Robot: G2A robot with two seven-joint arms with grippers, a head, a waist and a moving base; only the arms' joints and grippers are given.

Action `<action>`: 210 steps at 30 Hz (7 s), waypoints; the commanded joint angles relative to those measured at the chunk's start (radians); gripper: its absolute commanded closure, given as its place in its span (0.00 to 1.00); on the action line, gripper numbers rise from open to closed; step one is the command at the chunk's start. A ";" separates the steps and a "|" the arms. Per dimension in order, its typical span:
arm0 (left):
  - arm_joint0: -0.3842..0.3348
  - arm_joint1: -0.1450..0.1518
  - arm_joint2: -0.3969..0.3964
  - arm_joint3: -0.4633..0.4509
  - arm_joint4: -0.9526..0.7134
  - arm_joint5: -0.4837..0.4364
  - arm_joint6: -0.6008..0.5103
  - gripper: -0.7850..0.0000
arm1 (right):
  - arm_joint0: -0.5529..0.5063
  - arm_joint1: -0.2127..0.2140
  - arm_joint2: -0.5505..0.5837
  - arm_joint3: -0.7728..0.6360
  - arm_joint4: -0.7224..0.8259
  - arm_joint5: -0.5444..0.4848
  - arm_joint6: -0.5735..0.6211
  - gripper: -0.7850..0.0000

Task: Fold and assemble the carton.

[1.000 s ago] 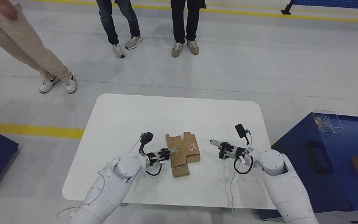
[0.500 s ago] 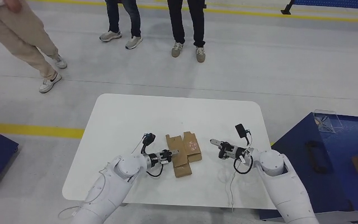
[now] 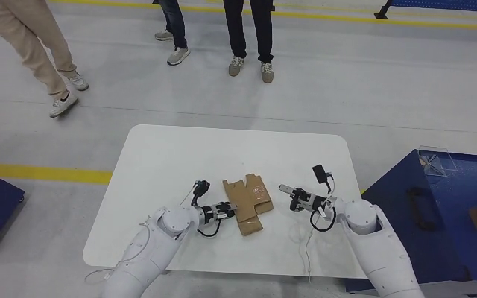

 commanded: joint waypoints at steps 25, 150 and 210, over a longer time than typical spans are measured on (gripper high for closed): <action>0.000 -0.002 -0.047 0.022 -0.047 -0.175 -0.004 0.00 | 0.052 0.019 0.083 0.019 0.102 0.074 -0.032 0.00; 0.216 0.058 -0.292 -0.342 -0.376 -0.084 -0.378 0.00 | 0.311 -0.148 -0.136 0.548 0.489 -0.153 0.461 1.00; 0.372 0.133 -0.504 -0.356 -0.326 -0.130 -0.355 0.00 | -0.219 -0.080 -0.129 -0.425 1.660 0.881 0.148 1.00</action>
